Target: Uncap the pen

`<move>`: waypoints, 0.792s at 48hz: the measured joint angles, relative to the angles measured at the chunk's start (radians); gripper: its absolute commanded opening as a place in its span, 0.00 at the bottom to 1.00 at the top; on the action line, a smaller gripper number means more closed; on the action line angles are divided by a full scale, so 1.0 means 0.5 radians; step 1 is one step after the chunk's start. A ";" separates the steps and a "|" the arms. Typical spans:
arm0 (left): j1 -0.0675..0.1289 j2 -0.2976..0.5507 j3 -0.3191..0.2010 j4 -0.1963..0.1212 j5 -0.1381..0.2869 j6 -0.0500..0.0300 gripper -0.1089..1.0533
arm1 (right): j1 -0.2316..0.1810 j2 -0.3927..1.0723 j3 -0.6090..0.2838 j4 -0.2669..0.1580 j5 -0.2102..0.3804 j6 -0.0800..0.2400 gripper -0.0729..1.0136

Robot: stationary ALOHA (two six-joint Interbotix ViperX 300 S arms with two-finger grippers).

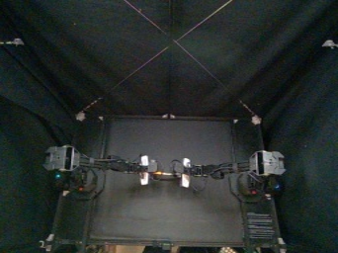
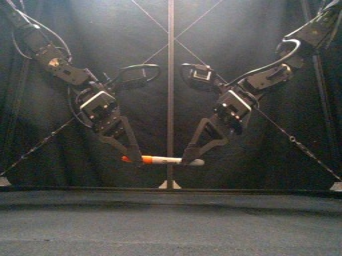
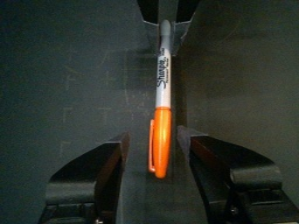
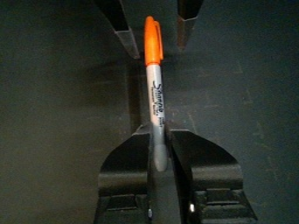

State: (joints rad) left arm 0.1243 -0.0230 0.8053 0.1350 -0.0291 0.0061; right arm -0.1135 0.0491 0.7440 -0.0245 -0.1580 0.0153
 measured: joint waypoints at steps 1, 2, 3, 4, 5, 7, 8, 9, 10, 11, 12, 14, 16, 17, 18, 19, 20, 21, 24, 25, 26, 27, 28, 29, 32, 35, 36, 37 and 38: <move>0.000 0.003 0.000 0.006 0.000 0.003 0.57 | 0.000 0.000 0.000 0.000 0.000 0.000 0.49; 0.000 0.006 0.000 0.015 0.000 0.003 0.56 | -0.003 -0.003 0.000 -0.003 0.000 -0.015 0.49; 0.000 0.006 0.000 0.025 0.000 0.003 0.54 | -0.003 -0.003 0.003 0.000 0.000 -0.015 0.49; 0.000 0.009 0.000 0.025 0.000 0.003 0.52 | 0.000 -0.006 0.003 0.000 0.000 -0.009 0.49; 0.000 0.009 0.000 0.031 0.000 0.003 0.51 | 0.003 -0.009 0.003 -0.003 0.000 -0.006 0.49; 0.000 0.009 0.000 0.040 0.000 0.003 0.50 | 0.006 -0.015 0.000 0.000 0.000 -0.006 0.49; 0.000 0.009 0.000 0.043 0.003 0.006 0.50 | 0.003 -0.021 0.006 -0.003 0.000 -0.009 0.49; 0.000 0.009 0.003 0.046 0.003 0.003 0.50 | 0.003 -0.031 0.006 -0.003 0.000 -0.009 0.49; 0.000 0.009 0.003 0.049 0.006 0.006 0.50 | 0.003 -0.037 0.012 -0.003 0.000 -0.006 0.49; 0.000 0.006 0.006 0.052 0.006 0.003 0.50 | 0.003 -0.040 0.018 -0.003 -0.003 -0.009 0.49; 0.003 0.006 0.012 0.055 0.000 0.003 0.50 | 0.003 -0.049 0.028 -0.006 -0.003 -0.006 0.49; 0.003 0.003 0.015 0.058 0.003 0.003 0.50 | 0.003 -0.071 0.049 -0.003 -0.009 -0.006 0.49; 0.003 -0.006 0.021 0.058 0.009 0.003 0.50 | 0.006 -0.089 0.074 -0.003 -0.028 -0.006 0.49; 0.003 -0.012 0.021 0.058 0.009 0.006 0.50 | 0.006 -0.101 0.086 -0.003 -0.031 -0.006 0.49; 0.003 -0.018 0.021 0.058 0.009 0.003 0.50 | 0.009 -0.114 0.095 0.000 -0.037 -0.006 0.49; 0.003 -0.025 0.021 0.058 0.009 0.003 0.50 | 0.006 -0.129 0.110 0.006 -0.043 -0.006 0.49; 0.003 -0.034 0.025 0.058 0.009 0.003 0.50 | 0.006 -0.144 0.123 0.009 -0.049 -0.006 0.49; 0.000 -0.046 0.028 0.058 0.009 0.003 0.50 | 0.003 -0.160 0.135 0.012 -0.058 -0.006 0.49; 0.000 -0.077 0.034 0.058 0.009 0.003 0.50 | 0.003 -0.202 0.178 0.028 -0.089 -0.006 0.49; 0.000 -0.089 0.037 0.058 0.009 0.003 0.50 | 0.003 -0.218 0.193 0.034 -0.098 -0.006 0.49; 0.000 -0.098 0.046 0.058 0.028 -0.003 0.50 | 0.003 -0.233 0.215 0.043 -0.089 -0.006 0.49; 0.003 -0.114 0.083 0.058 0.031 -0.003 0.50 | 0.003 -0.249 0.255 0.046 -0.095 0.009 0.49; 0.009 -0.126 0.117 0.061 0.043 0.003 0.50 | 0.003 -0.264 0.291 0.049 -0.092 0.006 0.49; 0.015 -0.132 0.144 0.058 0.049 -0.009 0.50 | 0.003 -0.273 0.319 0.055 -0.098 0.003 0.49; 0.031 -0.156 0.181 0.055 0.049 -0.006 0.50 | 0.000 -0.307 0.380 0.067 -0.135 0.000 0.49; 0.034 -0.199 0.209 0.055 0.043 -0.003 0.50 | 0.000 -0.353 0.439 0.080 -0.175 0.000 0.49; 0.034 -0.215 0.221 0.055 0.043 -0.003 0.50 | 0.000 -0.368 0.454 0.083 -0.184 0.000 0.49; 0.031 -0.227 0.230 0.058 0.043 -0.003 0.50 | 0.000 -0.380 0.466 0.086 -0.193 0.000 0.49; 0.031 -0.236 0.236 0.055 0.040 -0.003 0.50 | 0.000 -0.390 0.479 0.083 -0.202 0.000 0.49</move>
State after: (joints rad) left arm 0.1396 -0.1411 0.9235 0.1626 -0.0092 0.0046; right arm -0.1135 -0.1457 0.9833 0.0169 -0.2592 0.0153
